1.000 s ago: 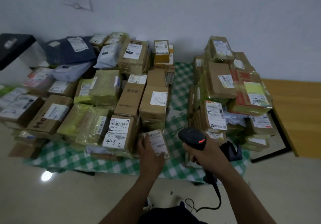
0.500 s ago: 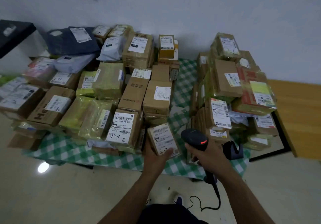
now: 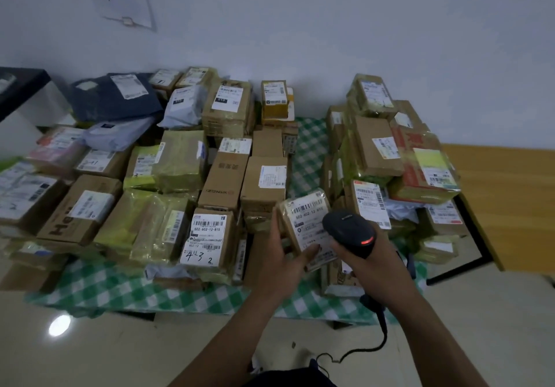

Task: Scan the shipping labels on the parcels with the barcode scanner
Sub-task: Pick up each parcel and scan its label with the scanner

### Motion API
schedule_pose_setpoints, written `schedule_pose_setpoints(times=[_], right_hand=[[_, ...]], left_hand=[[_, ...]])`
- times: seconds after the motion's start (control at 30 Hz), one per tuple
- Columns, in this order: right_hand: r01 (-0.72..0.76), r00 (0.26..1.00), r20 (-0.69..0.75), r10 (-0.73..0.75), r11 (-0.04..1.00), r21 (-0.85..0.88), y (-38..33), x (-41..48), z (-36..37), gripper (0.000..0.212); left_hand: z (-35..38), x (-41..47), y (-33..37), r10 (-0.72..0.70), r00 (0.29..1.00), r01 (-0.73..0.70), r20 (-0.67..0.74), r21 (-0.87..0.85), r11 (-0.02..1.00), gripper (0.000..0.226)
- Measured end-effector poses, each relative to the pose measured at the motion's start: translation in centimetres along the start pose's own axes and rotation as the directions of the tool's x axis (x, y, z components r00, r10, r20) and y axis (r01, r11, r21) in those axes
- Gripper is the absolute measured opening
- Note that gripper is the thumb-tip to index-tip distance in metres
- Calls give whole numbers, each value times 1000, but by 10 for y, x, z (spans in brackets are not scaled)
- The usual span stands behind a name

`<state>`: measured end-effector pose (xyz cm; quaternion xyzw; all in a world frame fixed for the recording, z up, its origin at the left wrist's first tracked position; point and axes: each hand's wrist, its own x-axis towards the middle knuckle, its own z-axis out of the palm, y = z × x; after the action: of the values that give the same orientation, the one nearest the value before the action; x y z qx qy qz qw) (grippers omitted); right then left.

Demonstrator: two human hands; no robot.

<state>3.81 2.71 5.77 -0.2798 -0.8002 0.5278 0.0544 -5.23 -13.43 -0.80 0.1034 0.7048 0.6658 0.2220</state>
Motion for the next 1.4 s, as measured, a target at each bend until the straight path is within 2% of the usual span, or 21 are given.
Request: schedule_pose_setpoints(times=[0.1, 0.3, 0.47, 0.63, 0.8, 1.1, 1.4], right_hand=[[26, 999, -39, -25, 1000, 6, -9, 2, -8, 56], [51, 999, 7, -51, 999, 0, -24, 1, -21, 54], [60, 998, -8, -61, 998, -25, -33, 3, -24, 48], [49, 999, -2, -49, 998, -30, -37, 5, -20, 51], [49, 999, 12, -49, 998, -28, -37, 6, -17, 43], [61, 998, 16, -61, 998, 17, -39, 10, -19, 44], [-16, 994, -106, 27, 994, 107, -3, 9, -47, 49]], left_hand=[[-3, 24, 18, 77, 997, -76, -30, 55, 996, 111], [-11, 66, 51, 155, 984, -143, -85, 134, 981, 114], [-20, 84, 57, 178, 979, -158, -99, 183, 970, 118], [-21, 90, 63, 203, 974, -174, -99, 243, 954, 114], [-23, 90, 69, 236, 965, -196, -112, 291, 936, 114], [-25, 94, 66, 204, 973, -168, -111, 269, 948, 116], [14, 72, 48, 48, 998, -54, 45, 165, 985, 98]])
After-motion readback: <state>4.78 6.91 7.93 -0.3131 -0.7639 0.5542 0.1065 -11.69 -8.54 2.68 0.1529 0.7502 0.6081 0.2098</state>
